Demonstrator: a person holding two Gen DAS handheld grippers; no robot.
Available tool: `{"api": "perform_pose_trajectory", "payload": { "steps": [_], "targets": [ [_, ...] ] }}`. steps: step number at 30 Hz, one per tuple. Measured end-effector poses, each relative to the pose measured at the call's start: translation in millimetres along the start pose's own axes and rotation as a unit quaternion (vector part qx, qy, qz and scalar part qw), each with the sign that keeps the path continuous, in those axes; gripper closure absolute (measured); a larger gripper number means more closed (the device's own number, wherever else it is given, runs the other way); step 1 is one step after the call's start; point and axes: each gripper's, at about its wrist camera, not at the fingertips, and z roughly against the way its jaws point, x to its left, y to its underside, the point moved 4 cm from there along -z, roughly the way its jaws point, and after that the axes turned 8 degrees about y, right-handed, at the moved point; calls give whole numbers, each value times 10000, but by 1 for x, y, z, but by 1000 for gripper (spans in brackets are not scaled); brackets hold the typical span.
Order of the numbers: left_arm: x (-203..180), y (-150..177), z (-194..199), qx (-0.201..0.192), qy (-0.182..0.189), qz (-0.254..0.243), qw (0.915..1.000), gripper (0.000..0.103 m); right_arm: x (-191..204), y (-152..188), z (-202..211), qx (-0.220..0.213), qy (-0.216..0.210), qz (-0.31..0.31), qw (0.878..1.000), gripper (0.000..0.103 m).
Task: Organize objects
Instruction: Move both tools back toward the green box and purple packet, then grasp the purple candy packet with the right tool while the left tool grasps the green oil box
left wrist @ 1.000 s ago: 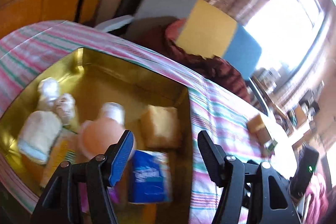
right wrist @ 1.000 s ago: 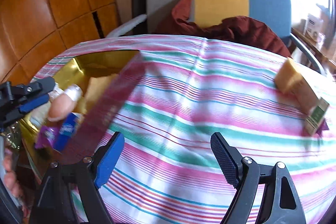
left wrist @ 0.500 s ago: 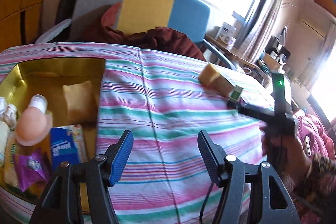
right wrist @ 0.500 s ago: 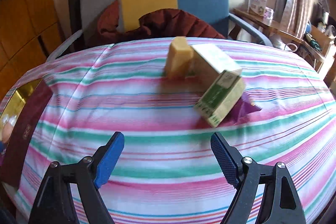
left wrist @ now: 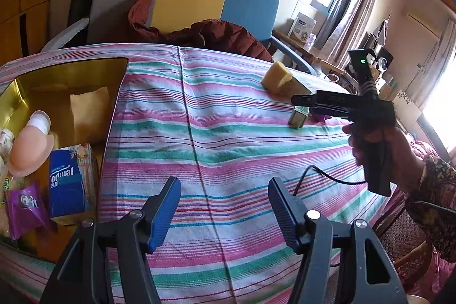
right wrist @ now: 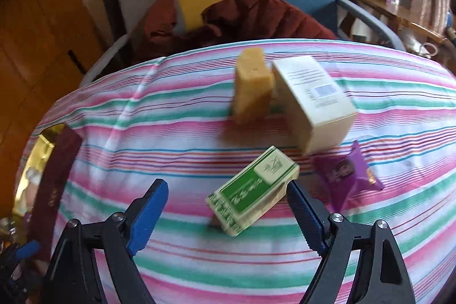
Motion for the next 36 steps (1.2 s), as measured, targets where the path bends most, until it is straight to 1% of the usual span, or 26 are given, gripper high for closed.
{"api": "perform_pose_trajectory", "payload": {
  "steps": [1, 3, 4, 6, 7, 8, 10, 14, 17, 20, 22, 24, 27, 29, 31, 34, 36],
  "targets": [
    [0, 1, -1, 15, -15, -1, 10000, 38, 1, 2, 7, -77, -71, 12, 9999, 17],
    [-1, 3, -5, 62, -12, 4, 10000, 38, -11, 1, 21, -296, 59, -138, 9994, 17],
    [-1, 4, -7, 80, 0, 5, 10000, 38, -24, -1, 28, -439, 301, -276, 9982, 17],
    [-4, 6, -11, 130, 18, -9, 9999, 38, -52, -6, 34, -624, 1018, -409, 9920, 17],
    [-6, 7, -13, 159, 36, -29, 9999, 38, -66, -8, 33, -635, 1308, -454, 9883, 17],
    [-8, 8, -16, 181, 60, -56, 9998, 38, -78, -11, 29, -588, 1434, -527, 9865, 17],
    [-14, 9, -19, 236, 100, -121, 9996, 38, -97, -13, 20, -445, 1445, -770, 9855, 17],
    [-23, 12, -25, 353, 151, -274, 9989, 38, -109, -11, -9, -240, 1493, -929, 9841, 19],
    [-27, 13, -27, 405, 121, -381, 9984, 38, -107, -3, -25, -182, 1466, -954, 9844, 26],
    [-29, 13, -29, 418, 110, -395, 9983, 38, -100, 3, -28, -277, 1592, -809, 9835, 37],
    [-31, 11, -33, 439, 137, -407, 9981, 38, -96, 2, -28, -337, 1555, -696, 9848, 54],
    [-34, 8, -38, 469, 141, -461, 9977, 38, -92, 4, -28, -366, 1612, -600, 9844, 61],
    [-42, 0, -48, 500, 172, -590, 9969, 38, -88, 8, -26, -457, 1712, -518, 9828, 63],
    [-49, -7, -59, 526, 205, -670, 9962, 38, -90, 8, -24, -508, 1735, -599, 9817, 63],
    [-56, -16, -69, 539, 214, -747, 9955, 38, -97, 12, -17, -607, 1773, -820, 9789, 63],
    [-71, -31, -90, 555, 272, -898, 9940, 38, -113, 17, -7, -765, 1940, -1275, 9697, 63],
    [-85, -42, -106, 575, 308, -1097, 9918, 38, -121, 21, -1, -852, 2049, -1530, 9630, 63]
  ]
}}
